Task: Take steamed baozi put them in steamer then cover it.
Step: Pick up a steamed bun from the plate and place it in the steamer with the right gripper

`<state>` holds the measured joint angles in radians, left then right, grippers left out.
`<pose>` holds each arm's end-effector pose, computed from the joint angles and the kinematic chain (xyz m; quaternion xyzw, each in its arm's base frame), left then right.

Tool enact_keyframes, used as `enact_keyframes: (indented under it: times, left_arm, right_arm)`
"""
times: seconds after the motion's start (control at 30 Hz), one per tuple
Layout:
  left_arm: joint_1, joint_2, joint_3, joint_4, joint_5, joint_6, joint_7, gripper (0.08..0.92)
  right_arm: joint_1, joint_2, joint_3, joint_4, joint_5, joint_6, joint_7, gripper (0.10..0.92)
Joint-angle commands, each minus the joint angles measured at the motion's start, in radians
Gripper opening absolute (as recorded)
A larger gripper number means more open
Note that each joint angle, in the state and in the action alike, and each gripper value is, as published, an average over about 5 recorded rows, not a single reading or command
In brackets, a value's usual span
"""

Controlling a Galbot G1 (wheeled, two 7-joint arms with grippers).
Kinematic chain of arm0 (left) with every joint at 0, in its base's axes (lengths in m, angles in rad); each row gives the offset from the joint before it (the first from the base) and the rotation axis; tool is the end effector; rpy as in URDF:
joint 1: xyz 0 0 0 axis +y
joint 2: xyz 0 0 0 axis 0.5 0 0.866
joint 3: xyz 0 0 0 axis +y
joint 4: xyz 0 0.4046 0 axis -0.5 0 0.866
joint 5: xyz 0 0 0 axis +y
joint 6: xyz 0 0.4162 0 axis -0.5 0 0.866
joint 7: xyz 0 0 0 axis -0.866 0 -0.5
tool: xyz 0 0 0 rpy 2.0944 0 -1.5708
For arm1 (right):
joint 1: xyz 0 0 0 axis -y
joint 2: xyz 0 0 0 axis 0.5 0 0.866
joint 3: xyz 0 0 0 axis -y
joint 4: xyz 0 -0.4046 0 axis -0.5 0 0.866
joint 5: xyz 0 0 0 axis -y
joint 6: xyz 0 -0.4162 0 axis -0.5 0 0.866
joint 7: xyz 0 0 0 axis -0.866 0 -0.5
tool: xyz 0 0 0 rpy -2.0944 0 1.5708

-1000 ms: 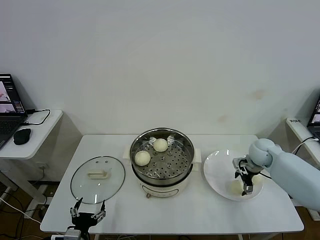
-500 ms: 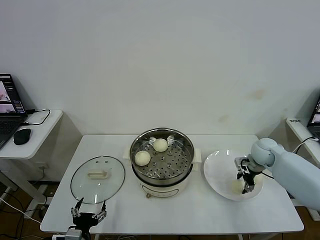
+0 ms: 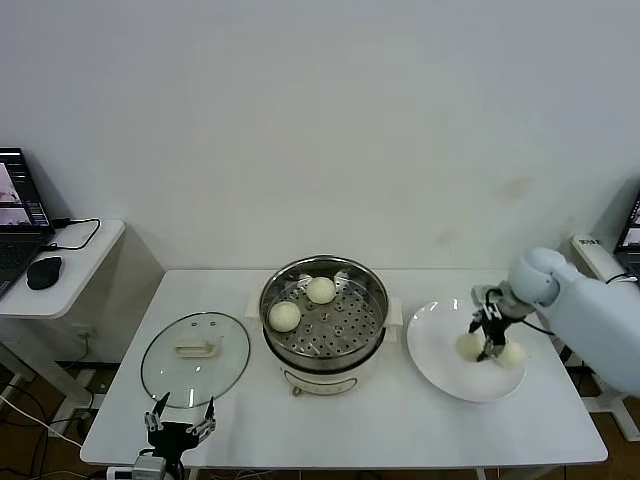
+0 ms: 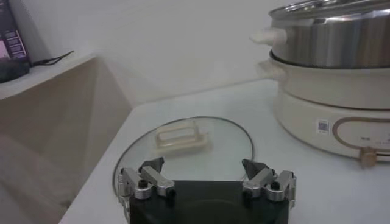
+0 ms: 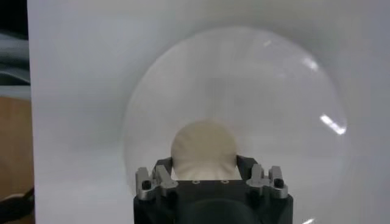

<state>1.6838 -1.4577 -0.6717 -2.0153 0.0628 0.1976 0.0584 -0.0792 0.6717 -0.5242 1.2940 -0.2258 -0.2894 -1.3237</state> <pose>0.1693 0.0806 -0.3962 0.0144 -0.9752 -0.1082 0.1926 0.6027 -0.1899 -0.1721 0.4896 -0.5584 0.5084 0.4359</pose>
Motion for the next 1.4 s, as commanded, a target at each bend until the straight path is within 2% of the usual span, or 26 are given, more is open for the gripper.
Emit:
enact_keyframes:
  times: [0.03,0.47,0.63,0.73,1.07,1.4]
  left_arm:
    - [0.000,0.002,-0.002,-0.004,-0.003,0.000,0.000,0.823]
    - [0.002,0.006,-0.018,-0.023,-0.021,0.000,-0.002,0.823]
    - [0.001,0.005,-0.023,-0.023,-0.023,0.000,-0.002,0.823]
    - [0.001,0.004,-0.027,-0.021,-0.026,-0.001,-0.002,0.823]
    - [-0.004,0.000,-0.042,-0.016,-0.028,0.000,-0.003,0.823]
    - [-0.003,-0.006,-0.039,-0.014,-0.028,-0.002,-0.006,0.823]
  right_arm:
    - [0.186,0.046,-0.010,-0.007,0.095,-0.005,-0.016,0.653]
    - [0.411,0.220,-0.079,-0.076,0.268,0.012,-0.068,0.653]
    - [0.456,0.352,-0.098,-0.285,0.389,0.356,-0.130,0.653]
    - [0.464,0.409,-0.119,-0.339,0.395,0.441,-0.151,0.653]
    - [0.455,0.487,-0.205,-0.209,0.351,0.600,-0.171,0.653]
    - [0.445,0.501,-0.313,-0.075,0.227,0.733,-0.157,0.653]
